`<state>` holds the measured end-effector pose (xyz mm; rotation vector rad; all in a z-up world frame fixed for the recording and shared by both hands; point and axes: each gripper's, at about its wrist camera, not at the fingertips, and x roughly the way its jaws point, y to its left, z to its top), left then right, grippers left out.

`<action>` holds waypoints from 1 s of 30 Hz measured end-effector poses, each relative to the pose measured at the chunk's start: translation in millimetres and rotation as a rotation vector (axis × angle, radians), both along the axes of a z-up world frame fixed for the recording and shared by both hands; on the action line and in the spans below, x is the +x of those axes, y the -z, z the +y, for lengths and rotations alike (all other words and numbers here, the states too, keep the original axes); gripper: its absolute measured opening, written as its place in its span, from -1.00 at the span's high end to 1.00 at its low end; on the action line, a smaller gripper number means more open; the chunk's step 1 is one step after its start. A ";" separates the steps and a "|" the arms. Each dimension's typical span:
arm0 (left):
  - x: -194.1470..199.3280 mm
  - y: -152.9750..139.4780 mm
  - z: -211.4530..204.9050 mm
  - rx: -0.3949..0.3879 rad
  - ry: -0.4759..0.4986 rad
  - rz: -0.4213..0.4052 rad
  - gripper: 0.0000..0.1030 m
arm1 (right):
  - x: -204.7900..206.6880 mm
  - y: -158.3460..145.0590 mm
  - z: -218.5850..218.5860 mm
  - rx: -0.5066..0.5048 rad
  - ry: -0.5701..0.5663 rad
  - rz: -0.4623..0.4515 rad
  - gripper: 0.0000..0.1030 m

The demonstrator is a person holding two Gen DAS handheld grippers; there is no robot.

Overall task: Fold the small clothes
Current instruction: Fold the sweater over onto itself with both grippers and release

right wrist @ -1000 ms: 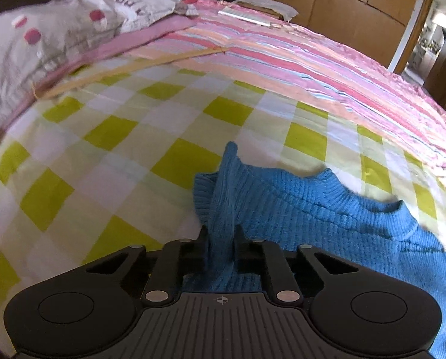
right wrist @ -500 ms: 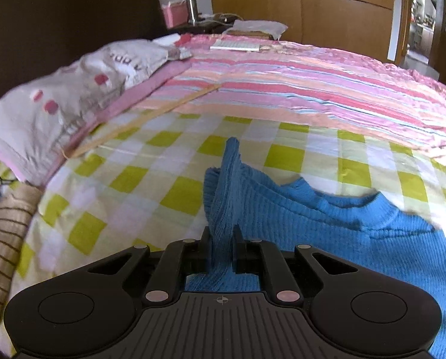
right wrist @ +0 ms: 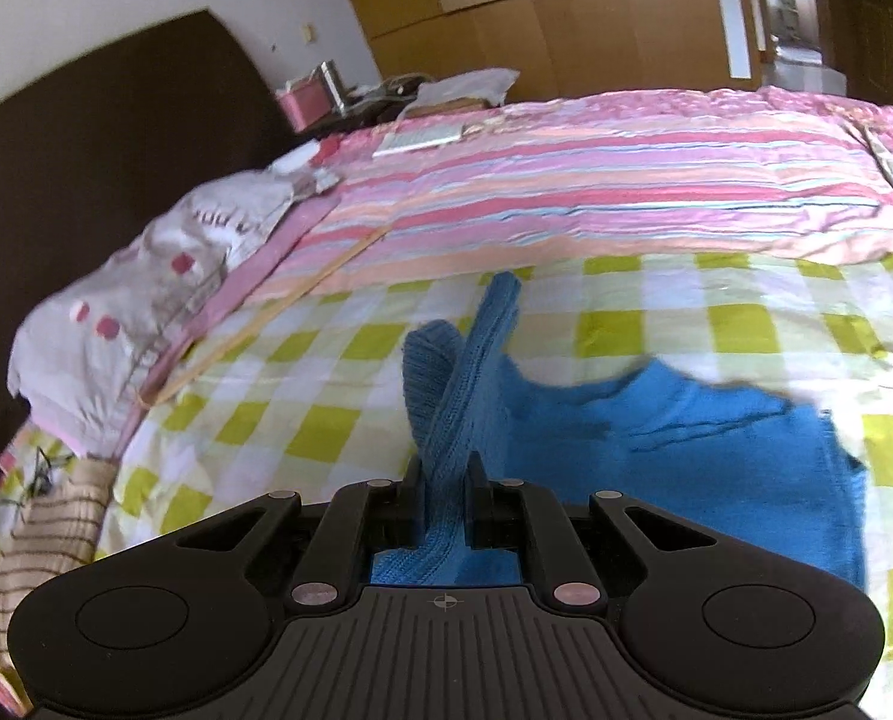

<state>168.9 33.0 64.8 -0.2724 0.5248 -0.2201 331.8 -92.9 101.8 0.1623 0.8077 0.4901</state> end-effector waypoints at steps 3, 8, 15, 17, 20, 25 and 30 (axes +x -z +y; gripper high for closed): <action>7.7 -9.1 -22.2 0.014 0.042 -0.013 0.60 | 3.2 -2.3 -26.2 0.036 0.027 -0.003 0.80; 20.7 -15.2 -63.2 0.037 0.106 -0.022 0.60 | 11.4 -1.3 -70.5 0.059 0.073 -0.010 0.80; 37.5 -8.3 -120.8 0.106 0.180 -0.008 0.60 | 24.0 20.0 -128.8 0.100 0.141 0.004 0.80; 39.8 -0.7 -133.7 0.127 0.189 0.008 0.60 | 27.1 31.1 -140.5 0.103 0.156 0.016 0.80; 44.8 12.2 -149.5 0.144 0.200 0.040 0.60 | 30.6 51.7 -154.7 0.101 0.177 0.043 0.80; 46.6 21.8 -165.6 0.152 0.218 0.062 0.59 | 32.7 79.1 -175.4 0.140 0.214 0.071 0.80; 40.1 28.8 -182.7 0.201 0.281 0.051 0.21 | 30.9 97.5 -191.9 0.188 0.242 0.085 0.68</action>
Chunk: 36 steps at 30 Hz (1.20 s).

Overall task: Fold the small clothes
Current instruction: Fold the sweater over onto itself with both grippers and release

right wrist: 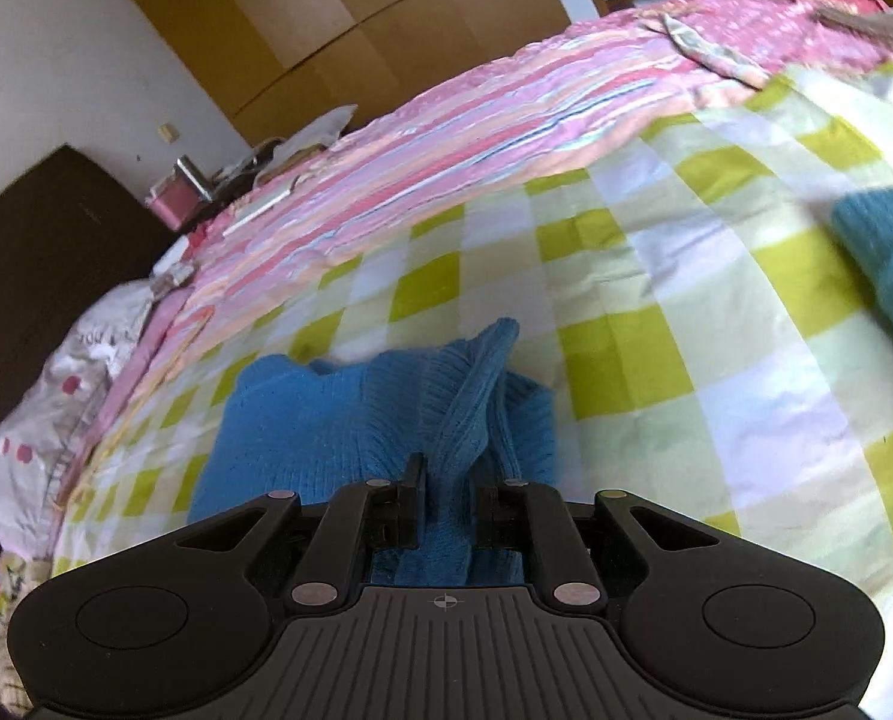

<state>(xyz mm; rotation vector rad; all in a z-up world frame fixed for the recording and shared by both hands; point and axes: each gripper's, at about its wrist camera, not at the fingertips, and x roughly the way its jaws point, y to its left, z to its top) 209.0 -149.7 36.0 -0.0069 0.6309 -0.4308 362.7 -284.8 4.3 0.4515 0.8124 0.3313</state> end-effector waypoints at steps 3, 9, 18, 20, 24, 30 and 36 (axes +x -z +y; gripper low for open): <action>-10.3 0.0 2.9 0.014 0.030 0.000 0.09 | -5.4 -0.6 -6.5 0.020 -0.007 -0.015 0.66; -44.7 -8.7 30.2 -0.002 0.064 0.000 0.02 | -40.3 -10.4 -24.6 0.026 0.012 -0.069 0.53; -74.6 -18.3 68.8 0.041 -0.025 -0.017 -0.07 | -101.3 -7.8 -13.9 0.106 -0.082 -0.102 -0.08; -71.0 -17.6 72.6 0.053 -0.047 -0.012 -0.08 | -105.9 -5.2 -7.6 0.098 -0.100 -0.116 -0.11; -56.9 -14.9 73.9 0.087 -0.084 -0.005 -0.08 | -105.0 8.3 -3.4 0.064 -0.057 -0.095 0.50; -49.0 -17.9 67.7 0.110 -0.115 -0.041 -0.11 | -105.1 7.2 -29.7 0.133 -0.031 -0.097 0.85; -25.0 2.6 61.2 0.166 -0.174 0.023 -0.12 | -100.8 19.8 -49.7 0.119 0.054 -0.059 0.86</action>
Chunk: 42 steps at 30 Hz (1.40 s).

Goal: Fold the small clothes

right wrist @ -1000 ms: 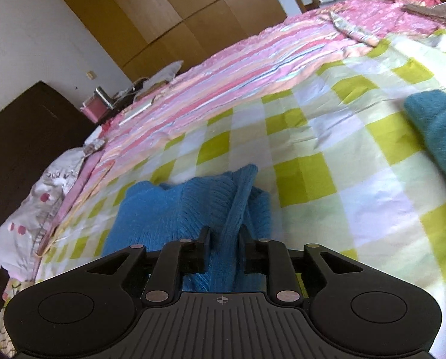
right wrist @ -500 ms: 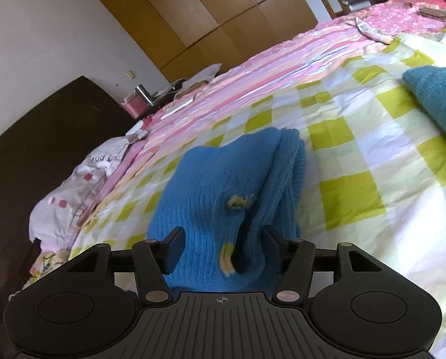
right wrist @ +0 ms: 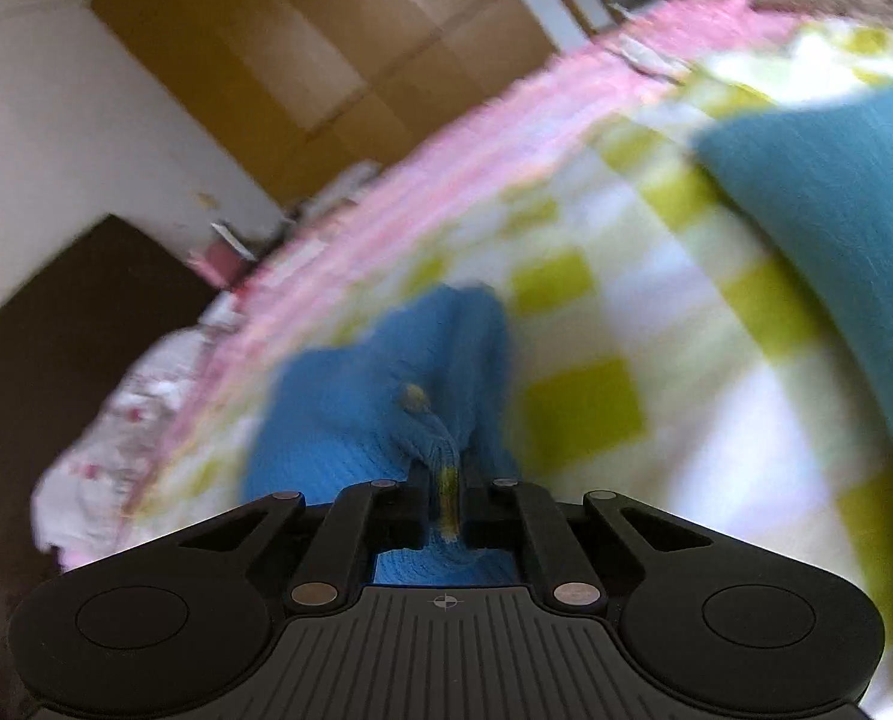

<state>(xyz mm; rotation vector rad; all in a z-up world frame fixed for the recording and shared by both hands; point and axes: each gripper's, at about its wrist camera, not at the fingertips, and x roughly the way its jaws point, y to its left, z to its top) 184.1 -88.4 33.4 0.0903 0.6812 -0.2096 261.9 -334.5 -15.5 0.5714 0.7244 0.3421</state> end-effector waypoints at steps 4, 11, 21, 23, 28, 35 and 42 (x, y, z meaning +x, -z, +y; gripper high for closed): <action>2.9 4.3 10.1 -0.037 -0.015 0.047 -0.15 | 0.9 7.6 6.7 -0.031 -0.021 0.027 0.81; -0.2 -15.8 22.9 -0.120 -0.001 0.020 -0.16 | -8.3 -9.8 9.8 -0.067 0.003 -0.079 0.22; 33.0 1.8 25.6 -0.204 -0.029 0.077 -0.20 | 2.4 10.8 22.4 -0.114 -0.025 -0.061 0.04; 38.7 6.2 26.6 -0.219 -0.026 0.098 -0.20 | 3.8 14.2 21.6 -0.068 -0.047 -0.047 0.15; 33.8 9.9 30.3 -0.218 0.000 0.118 -0.19 | 2.0 22.0 24.9 0.030 -0.082 0.013 0.47; -9.8 8.5 44.6 -0.198 0.099 0.162 -0.13 | -32.3 20.2 27.3 0.108 -0.152 0.103 0.53; -52.1 2.2 46.1 -0.145 0.175 0.172 -0.13 | -88.2 5.6 18.1 0.008 -0.142 0.100 0.39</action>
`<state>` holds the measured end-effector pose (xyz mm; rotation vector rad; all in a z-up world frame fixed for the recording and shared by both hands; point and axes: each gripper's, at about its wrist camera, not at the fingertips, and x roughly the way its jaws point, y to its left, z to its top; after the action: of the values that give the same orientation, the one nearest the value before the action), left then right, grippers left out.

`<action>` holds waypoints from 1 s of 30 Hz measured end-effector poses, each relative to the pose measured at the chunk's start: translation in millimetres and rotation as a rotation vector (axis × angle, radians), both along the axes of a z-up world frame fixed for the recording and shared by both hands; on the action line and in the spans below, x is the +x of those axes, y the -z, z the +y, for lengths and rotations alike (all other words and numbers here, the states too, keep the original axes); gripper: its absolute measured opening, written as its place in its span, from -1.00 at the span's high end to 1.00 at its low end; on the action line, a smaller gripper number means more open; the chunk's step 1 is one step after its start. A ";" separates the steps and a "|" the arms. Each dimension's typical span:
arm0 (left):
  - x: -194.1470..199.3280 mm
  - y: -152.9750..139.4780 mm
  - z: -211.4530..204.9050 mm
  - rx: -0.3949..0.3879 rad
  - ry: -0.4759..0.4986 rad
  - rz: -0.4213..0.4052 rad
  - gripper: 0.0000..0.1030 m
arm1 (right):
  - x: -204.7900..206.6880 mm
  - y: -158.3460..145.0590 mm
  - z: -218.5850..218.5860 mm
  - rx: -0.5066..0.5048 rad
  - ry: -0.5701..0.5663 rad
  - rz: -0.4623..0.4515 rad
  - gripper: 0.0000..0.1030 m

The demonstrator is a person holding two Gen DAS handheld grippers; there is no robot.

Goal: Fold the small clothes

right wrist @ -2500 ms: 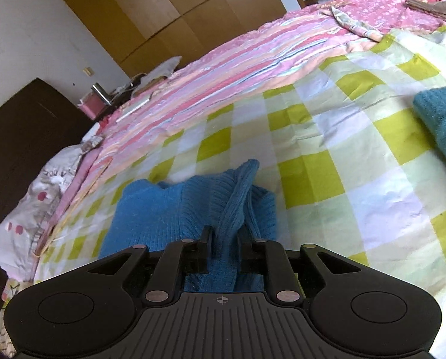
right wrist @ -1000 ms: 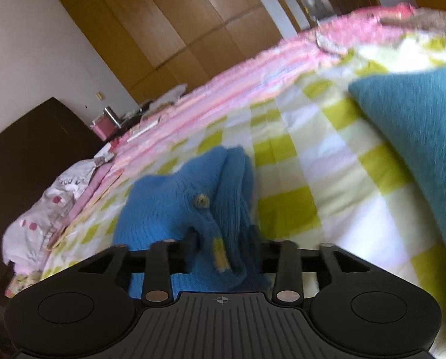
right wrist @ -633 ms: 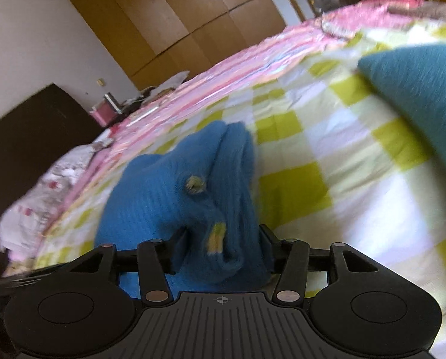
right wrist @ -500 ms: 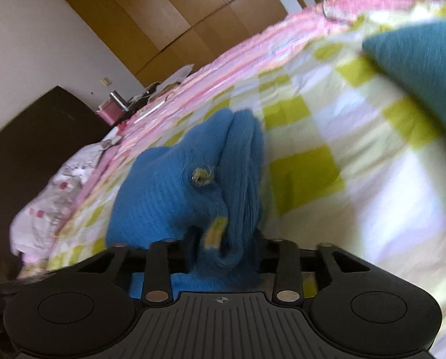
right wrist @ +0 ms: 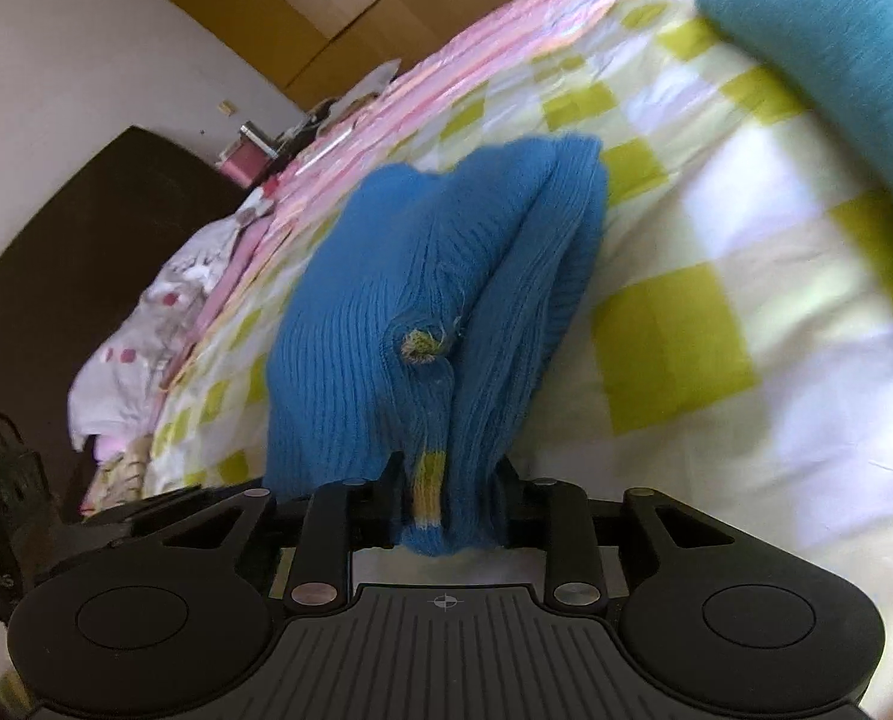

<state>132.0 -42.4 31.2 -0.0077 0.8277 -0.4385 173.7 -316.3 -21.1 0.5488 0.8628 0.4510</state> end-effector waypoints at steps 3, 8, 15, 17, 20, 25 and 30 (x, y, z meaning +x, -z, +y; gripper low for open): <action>-4.7 -16.0 2.5 -0.018 -0.005 -0.052 -0.13 | -13.1 -16.7 -7.2 -0.028 0.061 -0.059 0.39; -0.2 -44.2 1.4 -0.031 -0.007 -0.153 -0.15 | -15.3 -41.5 -21.6 -0.042 0.188 -0.150 0.39; 37.7 -39.3 -18.7 0.012 -0.026 -0.190 -0.17 | 35.8 -28.9 -16.7 0.045 0.230 -0.109 0.36; 45.4 -32.9 -23.7 0.019 -0.028 -0.177 -0.17 | 52.0 -18.7 -11.0 0.058 0.215 -0.079 0.35; 48.2 -28.0 -30.1 0.042 -0.031 -0.177 -0.18 | 66.1 -5.9 -4.3 0.068 0.206 -0.066 0.34; 45.6 -31.3 -33.7 0.047 -0.033 -0.195 -0.18 | 66.4 -6.3 -10.9 0.098 0.201 -0.105 0.80; 48.0 -30.8 -39.8 0.030 -0.044 -0.199 -0.20 | 49.3 -24.4 -24.6 0.069 0.251 -0.201 0.96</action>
<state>180.0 -82.2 62.0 0.0449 0.6370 -0.3783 223.0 -341.0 3.3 0.6543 0.5781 0.3006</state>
